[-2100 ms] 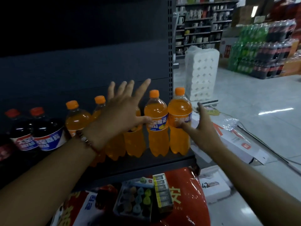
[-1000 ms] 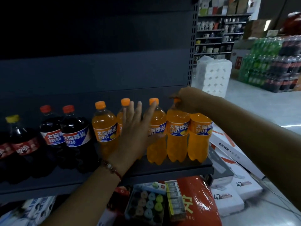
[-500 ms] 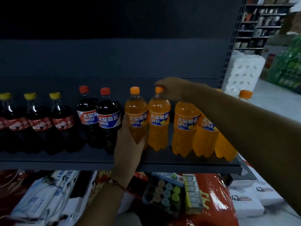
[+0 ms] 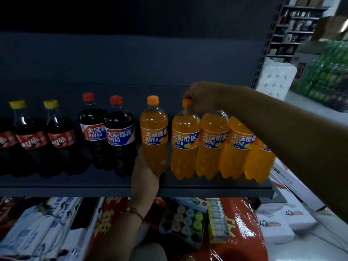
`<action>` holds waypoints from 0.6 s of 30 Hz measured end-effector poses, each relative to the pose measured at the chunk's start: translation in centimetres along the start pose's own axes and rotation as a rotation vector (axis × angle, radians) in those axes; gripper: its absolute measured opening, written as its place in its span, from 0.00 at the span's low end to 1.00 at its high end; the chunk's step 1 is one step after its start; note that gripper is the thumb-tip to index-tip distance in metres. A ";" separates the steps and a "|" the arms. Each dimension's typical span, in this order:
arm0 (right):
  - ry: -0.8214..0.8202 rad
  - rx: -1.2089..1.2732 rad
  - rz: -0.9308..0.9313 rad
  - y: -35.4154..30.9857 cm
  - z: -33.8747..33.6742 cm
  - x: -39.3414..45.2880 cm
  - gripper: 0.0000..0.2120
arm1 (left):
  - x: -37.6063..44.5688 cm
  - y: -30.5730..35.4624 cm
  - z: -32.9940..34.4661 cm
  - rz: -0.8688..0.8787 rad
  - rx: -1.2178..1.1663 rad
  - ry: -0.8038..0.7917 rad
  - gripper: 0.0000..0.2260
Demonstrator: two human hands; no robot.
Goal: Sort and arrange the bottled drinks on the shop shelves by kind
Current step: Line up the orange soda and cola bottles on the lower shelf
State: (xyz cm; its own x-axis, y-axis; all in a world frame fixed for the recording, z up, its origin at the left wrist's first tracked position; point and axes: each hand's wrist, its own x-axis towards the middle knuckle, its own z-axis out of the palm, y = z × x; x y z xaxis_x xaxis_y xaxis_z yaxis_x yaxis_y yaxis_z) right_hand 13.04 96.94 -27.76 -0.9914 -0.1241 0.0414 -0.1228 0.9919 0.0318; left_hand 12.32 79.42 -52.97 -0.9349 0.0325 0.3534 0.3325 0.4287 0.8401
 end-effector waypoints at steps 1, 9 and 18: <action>0.008 -0.014 -0.023 -0.1 0.1 0.0 0.15 | 0.0 0.1 -0.2 0.012 -0.006 -0.017 0.34; 0.079 -0.017 -0.117 0.0 0.6 -1.0 0.22 | -0.6 -0.4 -1.1 0.064 -0.014 -0.090 0.32; 0.177 0.068 -0.119 0.7 1.9 -1.2 0.22 | -1.0 0.2 -1.0 -0.008 -0.004 -0.083 0.33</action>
State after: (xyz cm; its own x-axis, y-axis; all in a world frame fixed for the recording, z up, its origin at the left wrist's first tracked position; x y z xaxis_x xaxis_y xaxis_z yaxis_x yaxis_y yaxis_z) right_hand 14.06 97.80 -29.71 -0.9470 -0.2371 0.2165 -0.2472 0.9688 -0.0201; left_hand 13.48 78.60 -52.72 -0.9445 0.1043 0.3116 0.3256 0.4260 0.8441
